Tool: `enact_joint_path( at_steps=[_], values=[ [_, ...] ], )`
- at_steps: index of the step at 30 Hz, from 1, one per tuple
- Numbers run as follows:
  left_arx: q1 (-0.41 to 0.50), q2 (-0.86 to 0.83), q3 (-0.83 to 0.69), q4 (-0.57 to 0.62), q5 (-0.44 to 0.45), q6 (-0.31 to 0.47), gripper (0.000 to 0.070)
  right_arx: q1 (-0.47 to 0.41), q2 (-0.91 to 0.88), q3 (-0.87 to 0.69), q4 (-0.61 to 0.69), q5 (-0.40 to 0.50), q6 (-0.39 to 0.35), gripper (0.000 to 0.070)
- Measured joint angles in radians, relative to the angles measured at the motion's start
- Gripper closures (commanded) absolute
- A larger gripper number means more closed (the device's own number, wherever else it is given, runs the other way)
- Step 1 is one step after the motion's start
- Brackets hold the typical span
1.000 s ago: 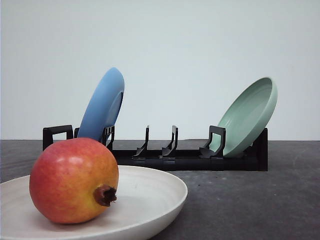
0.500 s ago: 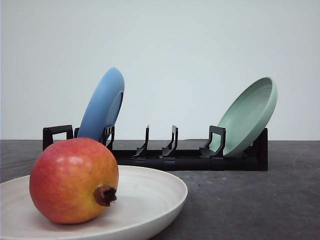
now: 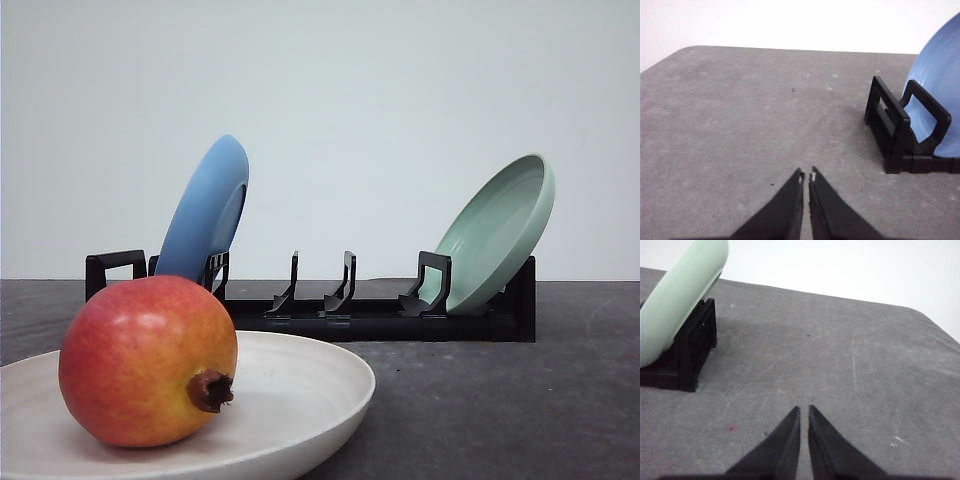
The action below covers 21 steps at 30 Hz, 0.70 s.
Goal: Place pomegranate in white plate
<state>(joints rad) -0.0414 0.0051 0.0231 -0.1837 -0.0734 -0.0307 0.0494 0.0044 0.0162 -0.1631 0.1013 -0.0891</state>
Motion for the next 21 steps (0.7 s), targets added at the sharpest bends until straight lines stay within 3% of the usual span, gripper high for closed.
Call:
enact_joint_path(
  at_steps=[21],
  values=[
    [0.000,0.000,0.000,0.000,0.000,0.000,0.0700,0.000,0.000,0.000,0.000,0.000,0.000,0.0674]
  ],
)
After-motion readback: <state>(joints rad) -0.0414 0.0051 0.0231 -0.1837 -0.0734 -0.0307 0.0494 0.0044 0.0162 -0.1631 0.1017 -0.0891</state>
